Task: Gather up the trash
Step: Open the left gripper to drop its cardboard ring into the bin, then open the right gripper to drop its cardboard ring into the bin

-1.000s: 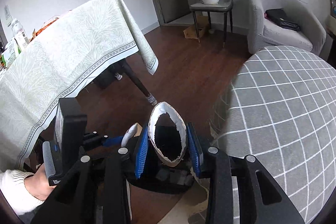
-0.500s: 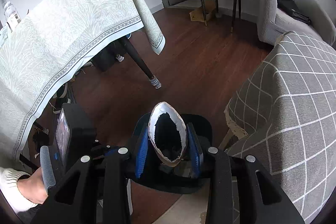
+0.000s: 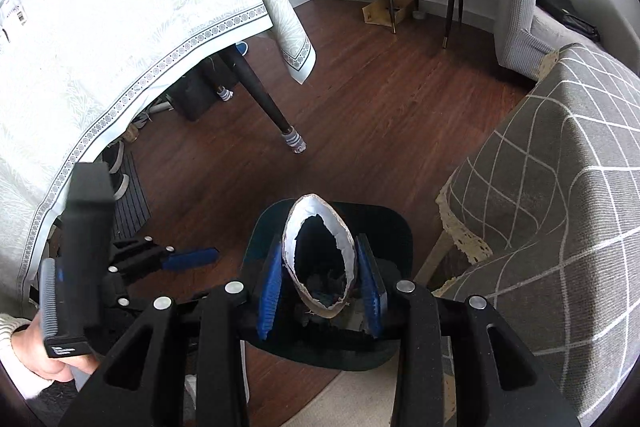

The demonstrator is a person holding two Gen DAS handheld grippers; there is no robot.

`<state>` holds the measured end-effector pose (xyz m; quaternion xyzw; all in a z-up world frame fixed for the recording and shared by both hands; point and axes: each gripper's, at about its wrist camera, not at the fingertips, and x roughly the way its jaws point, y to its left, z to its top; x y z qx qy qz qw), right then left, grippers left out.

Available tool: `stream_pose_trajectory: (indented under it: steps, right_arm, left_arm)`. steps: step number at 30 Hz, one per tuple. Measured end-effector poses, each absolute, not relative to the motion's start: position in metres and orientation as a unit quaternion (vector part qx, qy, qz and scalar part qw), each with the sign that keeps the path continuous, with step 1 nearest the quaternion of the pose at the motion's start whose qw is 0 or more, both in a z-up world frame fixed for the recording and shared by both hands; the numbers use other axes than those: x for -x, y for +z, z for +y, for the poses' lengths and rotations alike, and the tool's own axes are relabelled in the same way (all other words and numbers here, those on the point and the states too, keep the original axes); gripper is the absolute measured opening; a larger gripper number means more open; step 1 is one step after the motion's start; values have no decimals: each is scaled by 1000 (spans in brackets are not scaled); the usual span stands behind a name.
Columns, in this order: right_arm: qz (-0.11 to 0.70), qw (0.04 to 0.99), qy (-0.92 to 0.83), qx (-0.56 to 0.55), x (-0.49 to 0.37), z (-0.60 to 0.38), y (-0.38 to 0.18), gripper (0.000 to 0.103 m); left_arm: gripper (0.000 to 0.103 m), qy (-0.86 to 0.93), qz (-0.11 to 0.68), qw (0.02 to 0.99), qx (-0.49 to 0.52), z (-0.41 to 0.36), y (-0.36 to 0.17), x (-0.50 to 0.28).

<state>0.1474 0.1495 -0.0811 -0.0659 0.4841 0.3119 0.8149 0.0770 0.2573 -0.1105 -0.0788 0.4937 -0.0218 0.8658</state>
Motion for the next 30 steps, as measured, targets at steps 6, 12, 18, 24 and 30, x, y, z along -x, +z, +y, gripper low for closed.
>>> stream_pose_trajectory:
  steps: [6,12,18,24,30]
  right_arm:
    - [505,805,306,66,-152,154,-101,36]
    - [529,792,298,64,-156,156,-127,36]
    - [551,776,300,59,-155,160,-151,36]
    - [573,762,289,90,-151,162,-174,36]
    - [591,747,280,118,-142,163,-194,43]
  left_arm:
    - [63,-20,435,897,78,264,-69,-67]
    - [67,-21,393,915,84,266,-35,-63]
    - [64,-16,348,932,96,268,-3,-59]
    - [46,-19,331,939,92,268,17,-58]
    - [40,-20,336,935,113,274,20,-61]
